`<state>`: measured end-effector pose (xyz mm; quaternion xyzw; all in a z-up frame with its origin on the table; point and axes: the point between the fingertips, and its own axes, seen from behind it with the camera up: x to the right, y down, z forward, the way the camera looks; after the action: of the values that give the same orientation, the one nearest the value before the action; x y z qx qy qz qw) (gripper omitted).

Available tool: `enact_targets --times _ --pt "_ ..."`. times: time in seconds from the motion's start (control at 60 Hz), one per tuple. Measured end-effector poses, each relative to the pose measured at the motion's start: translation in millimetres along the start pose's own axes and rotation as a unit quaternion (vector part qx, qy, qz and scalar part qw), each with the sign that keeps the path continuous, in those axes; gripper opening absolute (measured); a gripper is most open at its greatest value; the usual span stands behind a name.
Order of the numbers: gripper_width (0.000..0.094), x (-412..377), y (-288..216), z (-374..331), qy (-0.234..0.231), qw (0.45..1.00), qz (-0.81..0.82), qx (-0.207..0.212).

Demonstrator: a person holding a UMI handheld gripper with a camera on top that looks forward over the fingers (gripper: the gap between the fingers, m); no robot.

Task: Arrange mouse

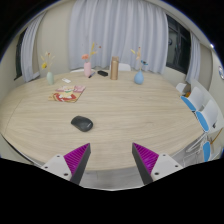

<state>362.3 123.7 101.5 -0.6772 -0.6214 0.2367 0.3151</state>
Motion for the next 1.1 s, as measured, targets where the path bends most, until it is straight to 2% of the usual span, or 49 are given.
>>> enact_targets --times 0.217,0.483,0.717,0.967,1.1 --pt "0.0860 -38.7 10.0 2.2 -0.026 1.000 -0.007 -0.008" --pt "0.0860 -110.4 14.0 8.2 -0.083 0.996 -0.021 0.000" --pt "0.0859 -120.1 9.6 44.7 -0.068 0.996 -0.045 0.021" --pt "0.0862 -122.7 1.9 97.4 -0.069 0.997 -0.038 0.026" --pt "0.0858 -119.7 -7.7 129.1 -0.055 0.997 -0.038 0.029"
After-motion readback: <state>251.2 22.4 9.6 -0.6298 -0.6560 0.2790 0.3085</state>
